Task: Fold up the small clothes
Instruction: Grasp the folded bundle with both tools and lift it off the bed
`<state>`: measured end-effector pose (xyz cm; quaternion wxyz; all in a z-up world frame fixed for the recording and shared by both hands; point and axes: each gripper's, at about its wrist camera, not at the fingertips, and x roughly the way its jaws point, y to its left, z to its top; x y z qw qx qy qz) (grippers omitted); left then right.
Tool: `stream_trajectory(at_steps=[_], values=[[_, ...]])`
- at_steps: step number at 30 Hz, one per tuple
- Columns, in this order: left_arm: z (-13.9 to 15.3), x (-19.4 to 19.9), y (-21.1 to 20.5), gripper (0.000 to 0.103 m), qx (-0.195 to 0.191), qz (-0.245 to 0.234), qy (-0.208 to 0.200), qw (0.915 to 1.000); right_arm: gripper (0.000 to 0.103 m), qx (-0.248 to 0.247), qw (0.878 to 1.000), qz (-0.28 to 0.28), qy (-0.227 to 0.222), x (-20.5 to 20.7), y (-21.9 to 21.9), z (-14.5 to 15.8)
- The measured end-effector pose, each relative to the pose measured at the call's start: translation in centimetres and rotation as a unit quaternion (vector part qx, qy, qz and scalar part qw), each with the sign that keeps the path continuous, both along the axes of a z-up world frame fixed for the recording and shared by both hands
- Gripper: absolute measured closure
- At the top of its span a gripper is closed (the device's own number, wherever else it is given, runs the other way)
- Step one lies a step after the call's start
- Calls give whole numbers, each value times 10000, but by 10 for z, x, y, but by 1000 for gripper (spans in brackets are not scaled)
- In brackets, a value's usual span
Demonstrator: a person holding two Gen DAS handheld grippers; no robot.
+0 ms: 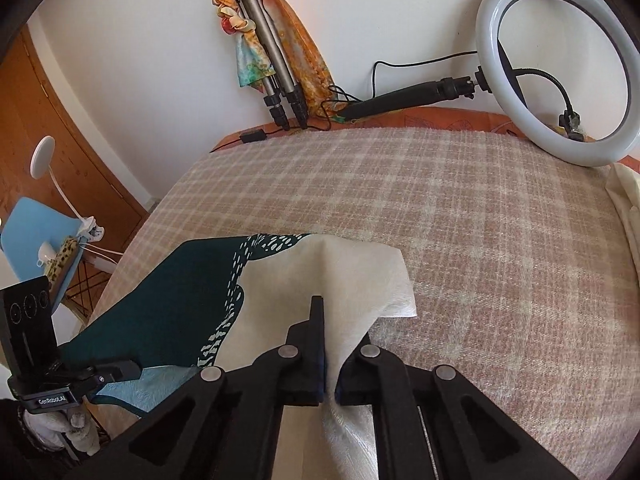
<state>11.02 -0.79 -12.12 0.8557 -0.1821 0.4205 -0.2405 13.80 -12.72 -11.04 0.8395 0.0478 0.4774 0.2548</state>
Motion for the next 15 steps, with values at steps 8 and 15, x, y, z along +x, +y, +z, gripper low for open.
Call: stream_trajectory(at_steps=[8, 15], values=[[12, 2, -9, 97, 61, -132, -249, 9996, 103, -16, 9997, -10, -257, -9, 3, 21], [21, 9, -23, 97, -16, -296, -387, 9988, 103, -151, 9989, -26, -442, -14, -5, 38]])
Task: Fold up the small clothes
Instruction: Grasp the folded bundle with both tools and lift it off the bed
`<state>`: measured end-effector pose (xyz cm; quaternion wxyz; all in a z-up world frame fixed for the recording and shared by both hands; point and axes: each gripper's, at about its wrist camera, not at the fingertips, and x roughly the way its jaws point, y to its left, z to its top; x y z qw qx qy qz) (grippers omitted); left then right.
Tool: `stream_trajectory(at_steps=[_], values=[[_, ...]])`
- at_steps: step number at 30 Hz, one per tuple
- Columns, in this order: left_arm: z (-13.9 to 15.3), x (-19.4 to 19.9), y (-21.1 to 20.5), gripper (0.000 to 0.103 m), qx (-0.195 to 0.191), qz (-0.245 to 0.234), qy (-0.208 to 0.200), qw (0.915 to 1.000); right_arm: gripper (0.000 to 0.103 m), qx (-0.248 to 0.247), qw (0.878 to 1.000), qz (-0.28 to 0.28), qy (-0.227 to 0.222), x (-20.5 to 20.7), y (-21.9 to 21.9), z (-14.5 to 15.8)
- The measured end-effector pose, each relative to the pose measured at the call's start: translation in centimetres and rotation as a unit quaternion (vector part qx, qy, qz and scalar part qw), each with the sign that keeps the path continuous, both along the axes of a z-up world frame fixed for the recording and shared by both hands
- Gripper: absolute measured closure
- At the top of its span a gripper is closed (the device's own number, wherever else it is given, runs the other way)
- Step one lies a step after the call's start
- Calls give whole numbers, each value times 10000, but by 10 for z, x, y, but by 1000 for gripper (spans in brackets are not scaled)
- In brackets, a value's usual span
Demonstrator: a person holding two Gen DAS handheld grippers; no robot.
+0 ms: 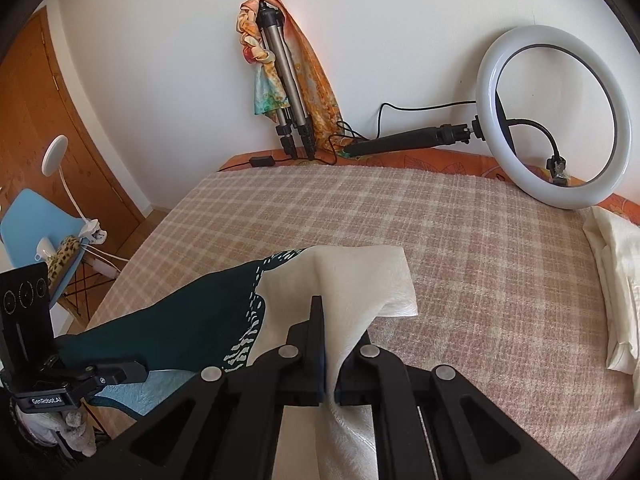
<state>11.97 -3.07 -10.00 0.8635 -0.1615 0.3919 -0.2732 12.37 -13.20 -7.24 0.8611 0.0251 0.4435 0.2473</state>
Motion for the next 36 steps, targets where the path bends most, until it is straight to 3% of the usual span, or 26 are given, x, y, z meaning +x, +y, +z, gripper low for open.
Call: stream_trajectory(at_steps=[9, 21, 36], values=[[10, 28, -46, 97, -110, -339, -145, 9993, 103, -279, 9991, -203, -233, 5, -46, 28], [27, 75, -136, 97, -288, -809, -479, 9952, 103, -681, 9943, -723, -392, 35, -144, 74], [53, 125, -245, 97, -180, -1262, -1076, 9860, 103, -1206, 9835, -1118, -760, 76, -247, 100]])
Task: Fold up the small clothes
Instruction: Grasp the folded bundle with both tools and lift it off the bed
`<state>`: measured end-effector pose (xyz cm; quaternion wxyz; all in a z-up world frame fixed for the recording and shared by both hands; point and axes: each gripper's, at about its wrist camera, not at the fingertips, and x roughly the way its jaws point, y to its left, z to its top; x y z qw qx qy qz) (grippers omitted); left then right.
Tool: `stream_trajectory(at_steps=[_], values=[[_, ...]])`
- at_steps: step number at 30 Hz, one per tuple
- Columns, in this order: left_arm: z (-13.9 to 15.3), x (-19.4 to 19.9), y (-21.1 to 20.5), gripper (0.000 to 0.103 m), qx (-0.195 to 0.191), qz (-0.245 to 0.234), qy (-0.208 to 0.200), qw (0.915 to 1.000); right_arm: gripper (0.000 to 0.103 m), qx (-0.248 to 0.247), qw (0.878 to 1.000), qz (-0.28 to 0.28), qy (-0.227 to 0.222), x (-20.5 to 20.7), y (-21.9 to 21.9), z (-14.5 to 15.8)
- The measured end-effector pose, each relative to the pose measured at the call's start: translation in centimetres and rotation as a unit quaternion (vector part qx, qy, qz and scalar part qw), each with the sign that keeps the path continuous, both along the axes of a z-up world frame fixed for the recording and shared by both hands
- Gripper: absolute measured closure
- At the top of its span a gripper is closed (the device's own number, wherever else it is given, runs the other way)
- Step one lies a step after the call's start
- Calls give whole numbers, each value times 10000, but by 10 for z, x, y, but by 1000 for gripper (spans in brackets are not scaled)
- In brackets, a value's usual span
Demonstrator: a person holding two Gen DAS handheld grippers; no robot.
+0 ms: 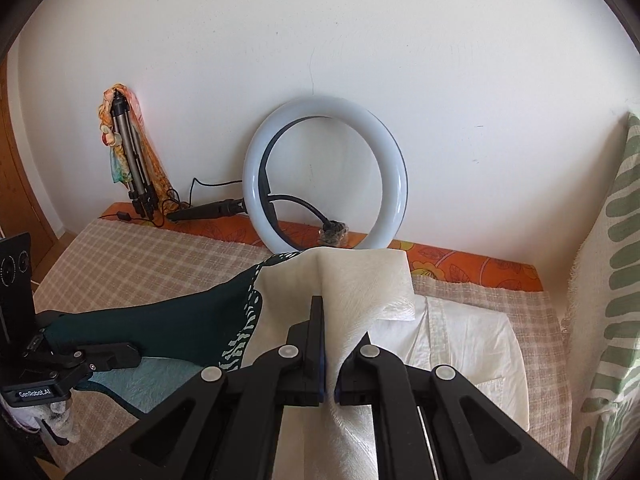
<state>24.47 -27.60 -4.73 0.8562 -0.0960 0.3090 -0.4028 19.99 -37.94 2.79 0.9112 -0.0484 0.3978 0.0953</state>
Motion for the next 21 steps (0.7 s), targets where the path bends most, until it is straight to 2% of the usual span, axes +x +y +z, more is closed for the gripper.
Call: stream_trajectory(at_steps=[5, 8, 12, 17, 21], values=[[3, 20, -44, 97, 73, -145, -201, 9997, 103, -71, 9999, -104, -107, 20, -41, 4], [-5, 34, -71, 97, 44, -194, -185, 9996, 103, -133, 9998, -114, -15, 34, -67, -3], [-35, 47, -103, 97, -93, -327, 232, 9992, 103, -50, 9995, -76, 309, 53, -109, -25], [-75, 39, -140, 97, 149, -713, 715, 9948, 103, -282, 9953, -252, 889, 67, -151, -72], [-84, 31, -146, 94, 299, -781, 831, 9930, 101, -221, 9932, -493, 1032, 69, -174, -92]])
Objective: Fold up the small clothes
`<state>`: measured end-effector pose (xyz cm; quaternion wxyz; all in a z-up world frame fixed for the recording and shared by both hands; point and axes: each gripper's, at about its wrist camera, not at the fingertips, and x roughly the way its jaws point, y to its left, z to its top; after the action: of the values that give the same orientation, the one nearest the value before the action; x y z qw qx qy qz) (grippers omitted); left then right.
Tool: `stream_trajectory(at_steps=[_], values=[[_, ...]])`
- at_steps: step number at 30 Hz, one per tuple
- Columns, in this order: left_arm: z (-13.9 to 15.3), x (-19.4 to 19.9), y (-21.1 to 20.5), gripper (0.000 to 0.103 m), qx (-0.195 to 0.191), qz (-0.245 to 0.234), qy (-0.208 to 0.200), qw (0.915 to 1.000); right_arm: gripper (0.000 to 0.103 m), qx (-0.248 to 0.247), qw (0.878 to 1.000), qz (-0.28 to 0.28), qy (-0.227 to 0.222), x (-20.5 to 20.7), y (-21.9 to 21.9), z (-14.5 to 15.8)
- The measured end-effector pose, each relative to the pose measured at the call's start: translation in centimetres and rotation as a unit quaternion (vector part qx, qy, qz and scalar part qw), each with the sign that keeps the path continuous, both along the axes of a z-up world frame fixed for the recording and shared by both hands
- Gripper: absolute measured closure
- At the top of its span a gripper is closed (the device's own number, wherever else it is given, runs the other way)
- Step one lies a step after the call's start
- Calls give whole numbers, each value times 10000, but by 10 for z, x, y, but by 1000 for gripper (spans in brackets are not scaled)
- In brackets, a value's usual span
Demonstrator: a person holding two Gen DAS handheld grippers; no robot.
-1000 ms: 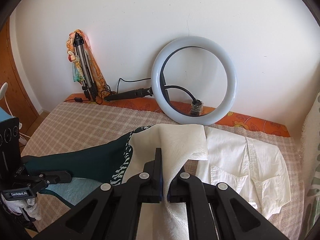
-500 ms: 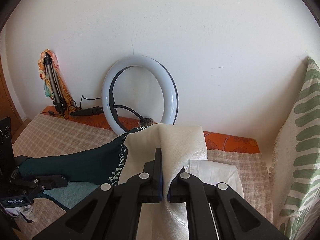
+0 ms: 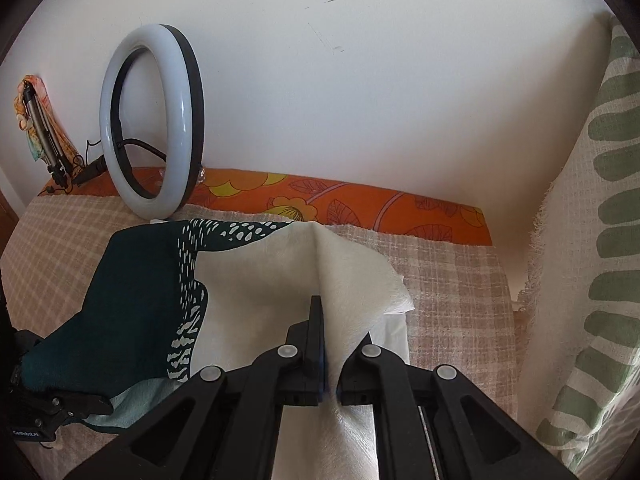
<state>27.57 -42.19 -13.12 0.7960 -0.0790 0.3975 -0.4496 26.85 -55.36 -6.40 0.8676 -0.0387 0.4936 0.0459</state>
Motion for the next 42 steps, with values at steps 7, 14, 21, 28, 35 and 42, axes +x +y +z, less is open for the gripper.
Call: stream_trajectory(at_steps=[7, 14, 21, 28, 35, 42], values=[[2, -10, 23, 89, 360, 50, 38, 9993, 70, -66, 9974, -711, 30, -8, -37, -7], [8, -16, 62, 84, 388, 92, 140, 9991, 70, 19, 9957, -911, -170, -27, -45, 4], [34, -38, 78, 75, 566, 218, -122, 9981, 58, 106, 9936, -1052, -405, -44, -30, 19], [67, -64, 95, 41, 654, 408, -599, 9952, 33, -60, 9900, -1233, -679, -73, -2, 48], [88, -95, 117, 40, 541, 492, -722, 9947, 17, -10, 9869, -1223, -1052, -112, 32, 92], [111, -129, 152, 36, 453, 663, -816, 9934, 6, -94, 9843, -1197, -1293, -158, 91, 125]])
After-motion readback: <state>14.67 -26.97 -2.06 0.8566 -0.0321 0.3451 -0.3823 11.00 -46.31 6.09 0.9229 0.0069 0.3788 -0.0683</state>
